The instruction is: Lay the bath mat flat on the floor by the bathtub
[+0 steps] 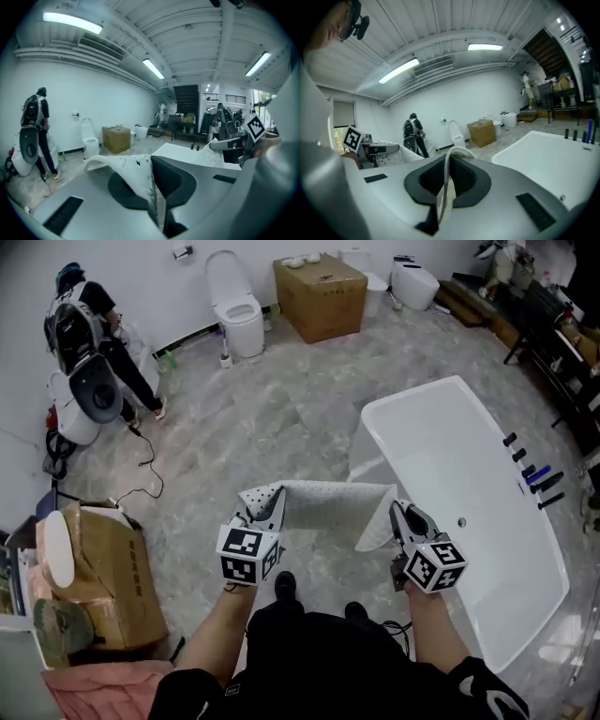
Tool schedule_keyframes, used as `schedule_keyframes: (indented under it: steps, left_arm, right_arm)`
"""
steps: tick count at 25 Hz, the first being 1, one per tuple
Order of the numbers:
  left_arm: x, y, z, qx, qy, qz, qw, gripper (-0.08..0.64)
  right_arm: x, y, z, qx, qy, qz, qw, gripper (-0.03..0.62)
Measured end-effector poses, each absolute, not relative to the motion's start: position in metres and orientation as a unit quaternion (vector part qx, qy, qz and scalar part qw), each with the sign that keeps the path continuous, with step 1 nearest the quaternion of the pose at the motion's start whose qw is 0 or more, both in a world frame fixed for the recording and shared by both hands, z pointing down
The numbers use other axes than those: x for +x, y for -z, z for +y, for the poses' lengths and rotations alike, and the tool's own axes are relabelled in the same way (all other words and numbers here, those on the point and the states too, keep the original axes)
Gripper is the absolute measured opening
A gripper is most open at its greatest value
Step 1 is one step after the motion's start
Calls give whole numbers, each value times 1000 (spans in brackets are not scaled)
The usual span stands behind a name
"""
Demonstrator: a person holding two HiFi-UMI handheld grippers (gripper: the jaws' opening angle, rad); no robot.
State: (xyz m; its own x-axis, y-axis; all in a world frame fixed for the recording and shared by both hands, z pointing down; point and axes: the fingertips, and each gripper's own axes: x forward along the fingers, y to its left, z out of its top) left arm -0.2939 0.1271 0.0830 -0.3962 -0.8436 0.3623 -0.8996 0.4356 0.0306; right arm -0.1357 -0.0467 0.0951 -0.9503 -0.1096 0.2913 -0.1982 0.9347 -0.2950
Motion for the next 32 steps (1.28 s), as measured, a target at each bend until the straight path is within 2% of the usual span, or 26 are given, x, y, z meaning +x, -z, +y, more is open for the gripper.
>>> schedule_keyframes:
  steps: [4,8,14,23,26,32]
  left_arm:
    - [-339,-83,99,582,-114,-790,153,21]
    - [-349,-95,61,635,-121,-746,161,21]
    - [-298,-108,15,701,-143,-680,162,21]
    - [-183,-130,-22,763,-167,-601,171,21]
    - [-165,-135,-27,778,-171,-581,167,21]
    - [-184,-138,-32,811,-174,-535,163,21]
  right_arm:
    - [-146,-96,-63,174,-191,-958,125,20]
    - [-121,-99,-71,246,-197,-941,122,20]
    - [-40,-108,-71,340,-218,-909,108,20]
    - [76,-141,-64,410,-242,-874,97,20]
    - [89,-145,-59,426,-240,-866,102,20]
    - [79,-140,-38,481,-240,-837,103,20]
